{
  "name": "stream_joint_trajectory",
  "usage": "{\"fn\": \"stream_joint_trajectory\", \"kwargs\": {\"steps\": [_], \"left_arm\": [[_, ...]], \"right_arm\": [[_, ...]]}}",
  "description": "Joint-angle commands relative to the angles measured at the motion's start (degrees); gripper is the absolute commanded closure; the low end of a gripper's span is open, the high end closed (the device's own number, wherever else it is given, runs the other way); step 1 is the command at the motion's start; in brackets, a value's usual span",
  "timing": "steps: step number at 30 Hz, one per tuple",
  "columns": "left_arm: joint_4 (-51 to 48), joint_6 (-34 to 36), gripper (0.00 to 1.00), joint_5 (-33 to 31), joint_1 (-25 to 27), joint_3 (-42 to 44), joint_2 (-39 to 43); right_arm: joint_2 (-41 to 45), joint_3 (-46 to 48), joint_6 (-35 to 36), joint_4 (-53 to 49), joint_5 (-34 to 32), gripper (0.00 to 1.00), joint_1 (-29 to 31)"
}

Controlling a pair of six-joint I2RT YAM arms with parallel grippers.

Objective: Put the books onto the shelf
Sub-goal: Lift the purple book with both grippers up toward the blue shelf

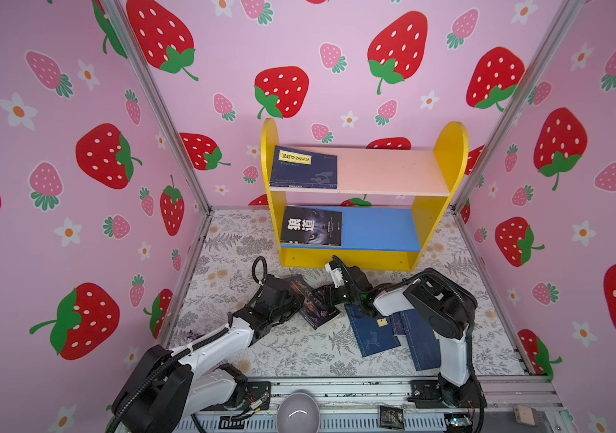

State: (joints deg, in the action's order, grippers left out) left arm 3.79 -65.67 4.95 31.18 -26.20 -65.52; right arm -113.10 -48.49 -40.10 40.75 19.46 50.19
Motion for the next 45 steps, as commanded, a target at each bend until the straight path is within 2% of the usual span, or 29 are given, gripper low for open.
{"fn": "stream_joint_trajectory", "kwargs": {"steps": [1,3,6,9,11,15,19,21,25,27,36,45], "left_arm": [[-5.0,2.3,0.92,-0.6,0.3,-5.6,4.7],[-9.3,4.6,1.00,-0.5,0.3,-7.7,7.5],[-15.9,8.5,1.00,0.0,0.2,-11.6,12.4],[-19.6,11.0,1.00,0.6,-0.1,-15.6,16.4],[-20.2,11.7,1.00,0.8,-0.6,-18.1,17.8],[-14.4,12.7,1.00,4.9,-1.3,-22.2,17.4],[-9.5,14.0,1.00,3.3,-1.3,-27.1,14.6],[-5.3,14.0,1.00,0.2,-1.3,-28.1,13.0],[1.2,15.2,1.00,-2.5,-1.3,-30.9,8.7],[4.7,14.5,1.00,-4.5,-1.3,-31.3,6.6],[26.2,7.3,1.00,-12.1,-0.4,-24.6,0.4],[32.1,6.1,1.00,-15.5,2.3,-23.6,-2.4]], "right_arm": [[5.9,-0.7,1.5,-3.8,-1.2,0.33,-0.5],[10.3,-1.4,2.7,-6.5,-2.6,0.30,-0.5],[18.5,-2.0,4.8,-10.8,-6.5,0.24,-0.7],[26.4,-1.7,5.5,-14.7,-12.5,0.03,-1.1],[32.0,-0.4,4.6,-15.6,-15.1,0.00,-1.9],[39.8,2.4,-0.6,-15.3,-13.3,0.00,-4.8],[43.4,5.0,-6.6,-12.6,-6.1,0.00,-7.4],[43.9,7.9,-11.6,-7.3,-3.0,0.00,-8.4],[42.7,14.8,-24.4,10.0,2.5,0.00,-9.3],[41.7,16.2,-28.0,14.8,4.0,0.00,-9.3],[38.3,19.0,-35.4,27.0,4.2,0.00,-7.7],[27.4,11.3,-39.9,32.5,7.1,0.02,-6.2]]}}
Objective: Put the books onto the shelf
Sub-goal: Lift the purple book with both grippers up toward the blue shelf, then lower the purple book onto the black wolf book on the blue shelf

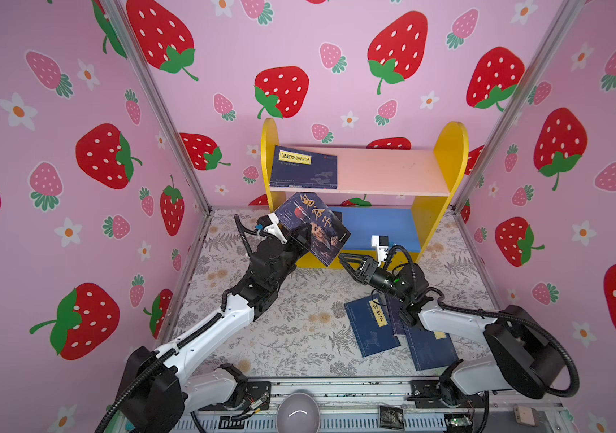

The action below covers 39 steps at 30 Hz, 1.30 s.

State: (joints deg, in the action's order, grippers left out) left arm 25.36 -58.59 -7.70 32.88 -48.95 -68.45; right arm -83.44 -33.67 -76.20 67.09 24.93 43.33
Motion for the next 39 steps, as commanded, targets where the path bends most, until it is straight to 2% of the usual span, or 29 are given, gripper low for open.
{"fn": "stream_joint_trajectory", "kwargs": {"steps": [1,3,7,12,15,16,19,20,23,26,30,34,39], "left_arm": [[10.6,-1.1,1.00,-2.8,0.7,-0.8,0.3],[11.5,-1.4,1.00,-2.9,1.1,-0.7,-0.6],[14.6,-3.1,1.00,-3.0,1.5,0.1,-2.5],[15.9,-3.7,1.00,-3.2,1.9,0.3,-4.3],[16.0,-4.1,0.99,-2.7,1.9,0.7,-4.8],[16.0,-4.1,0.93,-2.5,1.9,0.9,-4.8],[14.0,-2.7,0.62,-1.0,1.7,1.0,-3.8],[11.3,-1.4,0.50,0.4,1.3,0.4,-3.2],[0.5,1.6,0.28,7.3,-1.6,-2.4,-1.8],[-1.8,1.9,0.20,15.0,-5.4,-1.1,-0.6],[-0.8,1.1,0.18,21.8,-8.8,0.9,0.0],[0.4,1.2,0.23,23.0,-9.2,0.5,-0.7],[2.0,0.6,0.35,23.1,-9.3,0.0,-1.8]], "right_arm": [[-3.4,-4.2,-4.4,7.0,1.9,0.03,0.8],[-5.6,-5.8,-5.8,9.3,2.3,0.07,0.9],[-9.7,-7.8,-9.5,13.7,1.7,0.23,1.0],[-13.1,-8.4,-13.7,20.1,0.4,0.60,1.1],[-13.4,-8.5,-14.0,20.1,0.3,0.77,0.8],[-13.4,-8.5,-13.8,19.8,0.4,0.78,0.6],[-12.5,-8.7,-12.7,18.0,1.6,0.79,-0.8],[-11.9,-9.2,-12.0,16.2,2.8,0.79,-1.6],[-9.8,-11.6,-8.3,8.8,8.1,0.80,-3.9],[-7.3,-13.8,-4.0,0.3,11.9,0.80,-6.3],[-6.2,-16.8,-1.9,-4.6,17.8,0.79,-8.6],[-7.2,-18.4,-3.4,-4.7,21.4,0.78,-9.7],[-7.4,-18.7,-3.9,-4.3,21.3,0.78,-10.1]]}}
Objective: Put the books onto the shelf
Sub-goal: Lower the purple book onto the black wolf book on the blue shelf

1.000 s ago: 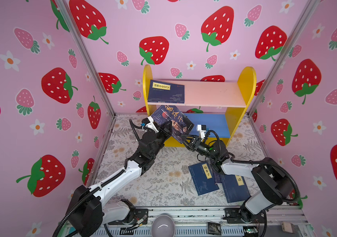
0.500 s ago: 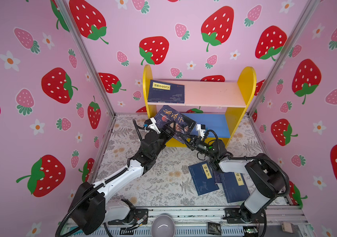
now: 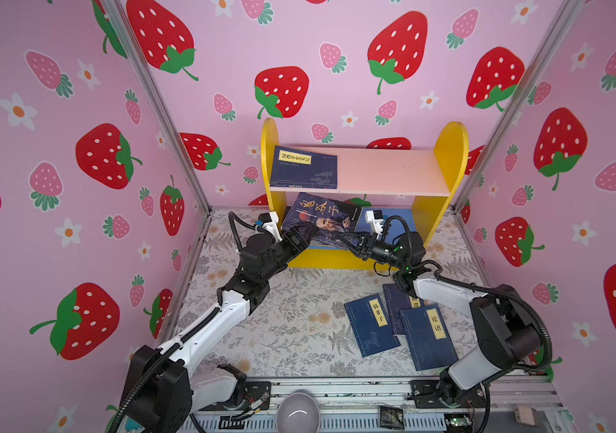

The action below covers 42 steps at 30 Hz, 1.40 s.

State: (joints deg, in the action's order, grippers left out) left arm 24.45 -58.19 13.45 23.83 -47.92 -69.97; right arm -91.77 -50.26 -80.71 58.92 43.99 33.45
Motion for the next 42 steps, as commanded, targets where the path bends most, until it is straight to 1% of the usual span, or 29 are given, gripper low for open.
{"fn": "stream_joint_trajectory", "kwargs": {"steps": [1,4,6,9,10,12,13,14,15,16,17,19,22,23,25,27,29,32,36,42], "left_arm": [[3.7,-0.2,0.38,1.7,-0.2,-0.7,-0.4],[6.6,-2.1,0.46,0.6,-0.2,0.5,-0.9],[9.2,-4.1,0.54,-0.3,-0.2,1.8,-1.3],[15.1,-8.2,0.68,-3.4,-0.1,4.5,-2.2],[17.2,-9.5,0.75,-4.8,0.0,5.3,-2.6],[19.9,-11.7,0.88,-7.7,0.0,5.9,-3.7],[21.1,-12.5,0.97,-8.8,0.1,5.9,-4.4],[22.3,-13.0,1.00,-9.8,0.1,5.7,-5.0],[23.3,-13.2,1.00,-10.7,0.2,5.6,-5.6],[24.1,-13.4,1.00,-11.5,0.4,5.1,-6.2],[24.6,-13.5,1.00,-12.0,0.4,4.6,-6.8],[25.3,-13.5,1.00,-12.7,0.6,3.4,-8.2],[26.9,-13.9,1.00,-14.8,0.7,2.7,-9.9],[27.4,-13.9,1.00,-15.3,0.7,2.5,-10.4],[27.6,-13.6,1.00,-16.1,0.8,1.6,-11.7],[28.0,-13.6,1.00,-16.7,0.8,0.9,-12.9],[29.4,-13.5,1.00,-17.6,1.0,0.8,-14.1],[32.0,-13.1,1.00,-18.8,1.3,0.9,-16.3],[34.7,-13.9,1.00,-19.2,1.4,0.4,-19.2],[35.4,-13.8,1.00,-19.6,2.0,0.4,-20.7]], "right_arm": [[0.8,-2.2,0.7,3.8,2.2,0.78,-0.3],[0.2,-2.7,0.6,4.0,2.5,0.78,-0.4],[-0.2,-2.8,0.7,4.0,2.2,0.78,-0.5],[-1.4,-3.1,0.9,4.3,1.0,0.77,-0.7],[-1.9,-3.2,1.0,4.3,0.2,0.75,-0.7],[-2.9,-3.2,1.2,4.6,-1.8,0.67,-0.7],[-3.5,-3.3,1.2,4.7,-2.9,0.60,-0.7],[-3.9,-3.3,1.4,4.6,-3.8,0.52,-0.8],[-4.1,-3.4,1.9,4.1,-4.4,0.47,-0.8],[-4.3,-3.7,2.9,2.4,-4.6,0.40,-1.1],[-4.3,-4.2,4.3,-0.4,-4.4,0.36,-1.5],[-3.7,-4.1,6.5,-4.1,-4.6,0.31,-2.6],[-1.5,-2.7,10.4,-8.9,-5.8,0.27,-5.2],[-0.6,-2.6,11.9,-10.9,-6.5,0.26,-5.9],[1.1,-3.3,17.2,-17.4,-8.8,0.25,-7.2],[2.4,-4.9,23.0,-24.6,-12.7,0.25,-7.7],[2.7,-6.6,27.0,-28.8,-15.8,0.25,-7.8],[1.2,-8.6,28.8,-29.4,-16.3,0.26,-7.8],[-2.1,-10.9,28.9,-28.5,-15.6,0.27,-7.7],[-5.6,-12.8,29.3,-27.5,-15.8,0.31,-7.1]]}}
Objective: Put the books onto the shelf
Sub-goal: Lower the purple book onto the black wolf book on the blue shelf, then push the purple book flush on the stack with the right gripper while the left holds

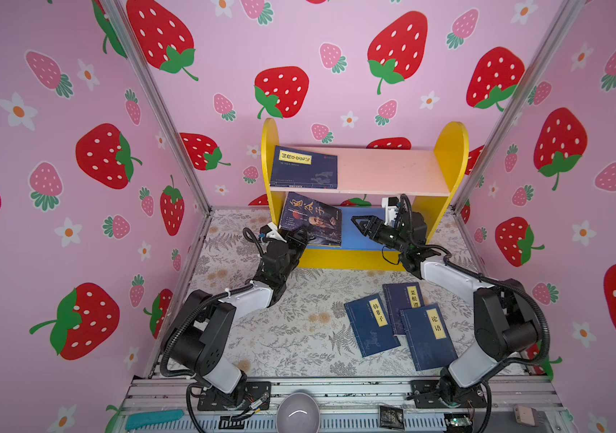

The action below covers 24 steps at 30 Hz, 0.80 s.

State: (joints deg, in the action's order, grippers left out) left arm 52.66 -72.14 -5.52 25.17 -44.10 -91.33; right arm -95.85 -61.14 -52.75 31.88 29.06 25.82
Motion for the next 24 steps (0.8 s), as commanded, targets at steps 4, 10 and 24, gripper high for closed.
{"fn": "stream_joint_trajectory", "kwargs": {"steps": [4,10,24], "left_arm": [[5.4,0.9,1.00,-0.9,1.1,-3.3,1.1],[5.5,-0.1,1.00,0.3,1.4,-3.2,0.2],[6.1,-0.7,1.00,1.3,1.7,-1.1,0.1]], "right_arm": [[-3.8,-3.3,1.7,-0.2,-1.9,0.33,2.3],[-6.0,-5.4,2.6,-0.3,-4.2,0.34,4.4],[-8.8,-7.5,4.9,-2.6,-7.5,0.44,6.6]]}}
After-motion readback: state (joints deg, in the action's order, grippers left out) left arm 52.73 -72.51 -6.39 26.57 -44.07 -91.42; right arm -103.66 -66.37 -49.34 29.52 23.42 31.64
